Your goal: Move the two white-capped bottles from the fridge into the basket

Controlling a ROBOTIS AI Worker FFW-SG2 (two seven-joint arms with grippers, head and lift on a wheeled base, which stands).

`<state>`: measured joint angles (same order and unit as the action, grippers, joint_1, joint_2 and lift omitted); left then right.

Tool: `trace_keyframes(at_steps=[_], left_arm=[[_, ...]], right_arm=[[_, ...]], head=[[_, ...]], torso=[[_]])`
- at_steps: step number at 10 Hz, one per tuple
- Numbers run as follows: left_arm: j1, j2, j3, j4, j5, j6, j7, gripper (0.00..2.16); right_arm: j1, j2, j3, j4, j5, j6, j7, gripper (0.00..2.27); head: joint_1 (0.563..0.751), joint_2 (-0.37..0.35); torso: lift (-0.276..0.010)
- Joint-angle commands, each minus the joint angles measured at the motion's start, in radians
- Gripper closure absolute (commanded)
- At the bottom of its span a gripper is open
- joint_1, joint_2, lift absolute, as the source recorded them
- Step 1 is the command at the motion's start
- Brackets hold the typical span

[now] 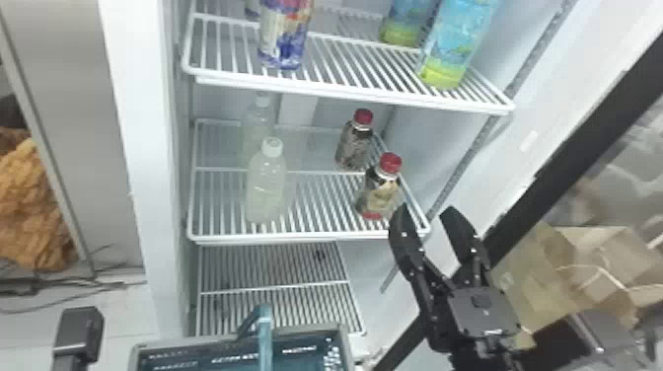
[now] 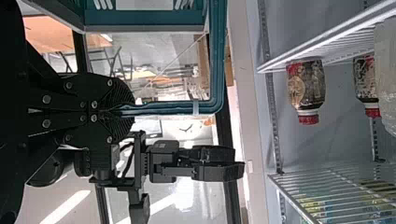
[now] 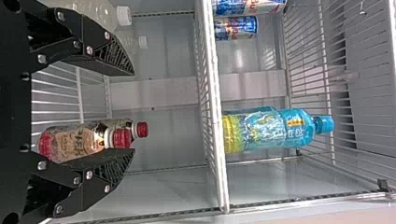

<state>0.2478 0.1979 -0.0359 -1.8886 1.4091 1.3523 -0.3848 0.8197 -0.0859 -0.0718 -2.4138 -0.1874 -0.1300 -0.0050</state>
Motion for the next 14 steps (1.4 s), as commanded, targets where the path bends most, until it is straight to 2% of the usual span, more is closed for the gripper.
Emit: trace_keyframes(at_steps=[1,6,14], left_arm=[[0.000,0.000,0.000,0.000,0.001,0.000,0.000,1.15],[0.000,0.000,0.000,0.000,-0.001,0.000,0.000,1.15],[0.000,0.002,0.002,0.000,-0.003,0.000,0.003,1.15]], right_arm=[[0.000,0.000,0.000,0.000,0.000,0.000,-0.001,0.51],[0.000,-0.002,0.002,0.002,0.000,0.000,0.000,0.51],[-0.039,-0.040,0.068,0.044,-0.058,0.002,0.022,0.51]], head=[[0.695,-0.350],[0.695,-0.350],[0.695,-0.350]], torso=[[-0.260],[-0.260],[-0.260]])
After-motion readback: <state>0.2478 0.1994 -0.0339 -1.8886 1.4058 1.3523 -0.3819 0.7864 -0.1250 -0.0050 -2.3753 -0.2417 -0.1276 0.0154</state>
